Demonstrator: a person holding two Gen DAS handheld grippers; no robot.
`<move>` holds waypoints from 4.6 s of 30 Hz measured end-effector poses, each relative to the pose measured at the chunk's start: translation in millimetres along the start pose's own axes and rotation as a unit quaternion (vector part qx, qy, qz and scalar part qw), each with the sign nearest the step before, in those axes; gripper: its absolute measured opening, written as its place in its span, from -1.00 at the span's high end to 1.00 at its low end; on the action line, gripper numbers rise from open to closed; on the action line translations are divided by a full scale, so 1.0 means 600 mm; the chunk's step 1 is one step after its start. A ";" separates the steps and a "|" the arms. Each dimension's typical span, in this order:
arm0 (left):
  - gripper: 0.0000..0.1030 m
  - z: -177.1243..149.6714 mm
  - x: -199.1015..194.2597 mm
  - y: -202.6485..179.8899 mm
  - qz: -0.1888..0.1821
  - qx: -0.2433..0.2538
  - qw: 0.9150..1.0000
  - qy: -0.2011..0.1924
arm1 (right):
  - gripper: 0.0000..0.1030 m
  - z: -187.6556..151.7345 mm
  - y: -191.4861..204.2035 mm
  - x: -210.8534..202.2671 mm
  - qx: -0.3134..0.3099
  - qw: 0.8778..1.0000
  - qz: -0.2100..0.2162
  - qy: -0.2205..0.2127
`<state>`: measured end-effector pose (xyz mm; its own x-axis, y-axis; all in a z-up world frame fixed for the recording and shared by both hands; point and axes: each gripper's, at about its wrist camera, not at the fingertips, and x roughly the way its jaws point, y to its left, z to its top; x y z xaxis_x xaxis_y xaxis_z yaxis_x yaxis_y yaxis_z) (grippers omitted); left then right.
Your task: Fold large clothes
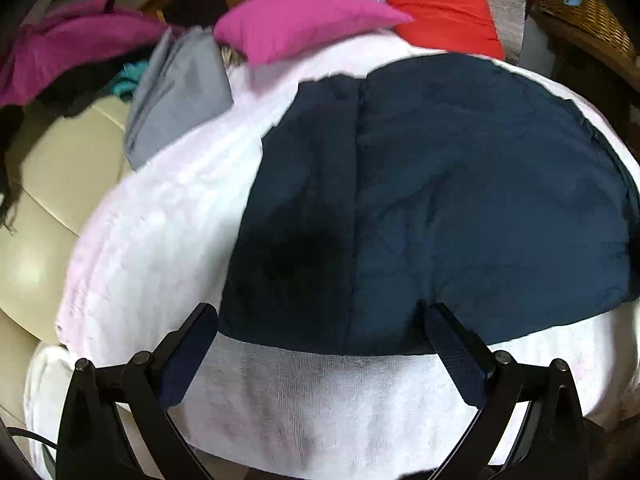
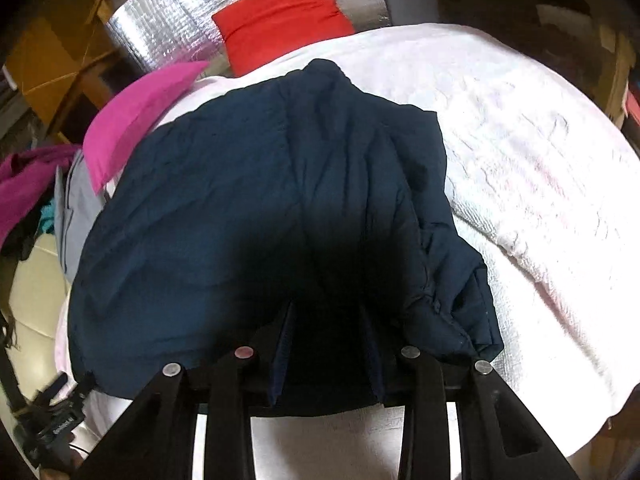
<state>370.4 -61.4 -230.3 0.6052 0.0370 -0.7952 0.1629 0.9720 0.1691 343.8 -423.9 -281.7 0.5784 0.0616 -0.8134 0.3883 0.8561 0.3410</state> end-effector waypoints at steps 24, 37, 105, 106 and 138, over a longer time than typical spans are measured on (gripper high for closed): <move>-1.00 -0.007 -0.333 0.019 0.001 -0.041 0.983 -0.177 | -0.43 -0.108 0.135 -0.354 -0.127 0.975 -0.008 -0.180; -1.00 -0.064 -0.490 0.032 0.021 -0.047 0.969 -0.240 | -0.70 -0.198 0.149 -0.518 -0.144 0.957 -0.027 -0.252; -1.00 -0.162 -0.659 0.136 0.042 -0.087 0.940 -0.328 | -1.00 -0.293 0.243 -0.695 -0.165 0.935 -0.036 -0.312; -1.00 -0.159 -0.658 0.142 0.045 -0.091 0.939 -0.328 | -1.00 -0.289 0.246 -0.693 -0.167 0.935 -0.034 -0.311; -1.00 -0.052 -0.540 0.141 0.065 -0.099 0.958 -0.262 | -1.00 -0.174 0.244 -0.569 -0.166 0.953 -0.043 -0.250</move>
<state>164.0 16.3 23.3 0.9271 0.0893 -0.3641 -0.0599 0.9940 0.0914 128.2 -266.1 -3.3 0.8563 -0.1965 -0.4776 0.2490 0.9673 0.0484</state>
